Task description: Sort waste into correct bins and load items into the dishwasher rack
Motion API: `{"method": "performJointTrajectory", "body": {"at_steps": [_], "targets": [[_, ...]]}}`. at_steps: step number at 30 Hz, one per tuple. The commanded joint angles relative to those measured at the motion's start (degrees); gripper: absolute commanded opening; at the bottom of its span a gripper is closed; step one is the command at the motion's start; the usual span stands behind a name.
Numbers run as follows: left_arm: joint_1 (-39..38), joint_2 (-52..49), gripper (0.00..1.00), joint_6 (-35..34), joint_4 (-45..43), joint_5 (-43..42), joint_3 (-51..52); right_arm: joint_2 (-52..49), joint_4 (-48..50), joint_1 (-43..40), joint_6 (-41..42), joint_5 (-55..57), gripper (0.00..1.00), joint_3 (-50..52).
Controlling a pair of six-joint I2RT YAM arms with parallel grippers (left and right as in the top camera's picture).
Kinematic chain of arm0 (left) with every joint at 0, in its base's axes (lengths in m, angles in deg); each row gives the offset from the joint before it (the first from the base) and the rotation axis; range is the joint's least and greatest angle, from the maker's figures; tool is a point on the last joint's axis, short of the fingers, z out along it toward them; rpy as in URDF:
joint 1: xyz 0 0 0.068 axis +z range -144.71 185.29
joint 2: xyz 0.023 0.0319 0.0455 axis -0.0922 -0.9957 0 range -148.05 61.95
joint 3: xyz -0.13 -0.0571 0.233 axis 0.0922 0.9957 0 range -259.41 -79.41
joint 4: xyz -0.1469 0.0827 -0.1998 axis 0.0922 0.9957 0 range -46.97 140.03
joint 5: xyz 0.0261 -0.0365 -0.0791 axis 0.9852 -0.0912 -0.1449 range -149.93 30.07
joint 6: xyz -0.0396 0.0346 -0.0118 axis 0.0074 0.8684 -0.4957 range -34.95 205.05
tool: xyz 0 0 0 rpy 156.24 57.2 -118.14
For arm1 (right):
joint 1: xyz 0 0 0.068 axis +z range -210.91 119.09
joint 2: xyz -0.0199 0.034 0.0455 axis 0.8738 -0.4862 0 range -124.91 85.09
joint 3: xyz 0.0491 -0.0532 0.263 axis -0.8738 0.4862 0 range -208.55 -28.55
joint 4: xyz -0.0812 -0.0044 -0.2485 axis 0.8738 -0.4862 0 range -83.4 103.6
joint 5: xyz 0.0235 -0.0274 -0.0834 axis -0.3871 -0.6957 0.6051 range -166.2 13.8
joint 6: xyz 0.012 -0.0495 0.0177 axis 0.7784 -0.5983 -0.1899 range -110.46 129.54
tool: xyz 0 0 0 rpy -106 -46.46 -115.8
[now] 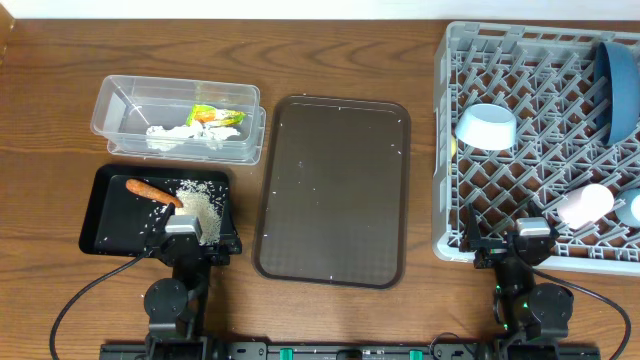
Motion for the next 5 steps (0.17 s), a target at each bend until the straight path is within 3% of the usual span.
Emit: {"method": "performJointTrajectory", "body": {"at_steps": [1,5], "targets": [[0.31,0.46,0.96,0.55,2.62,-0.11,0.55,0.37,-0.24,0.72,-0.81,-0.07,0.99,0.04],[0.31,0.46,0.96,0.55,2.62,-0.11,0.55,0.37,-0.24,0.72,-0.81,-0.07,0.99,0.04]]}}
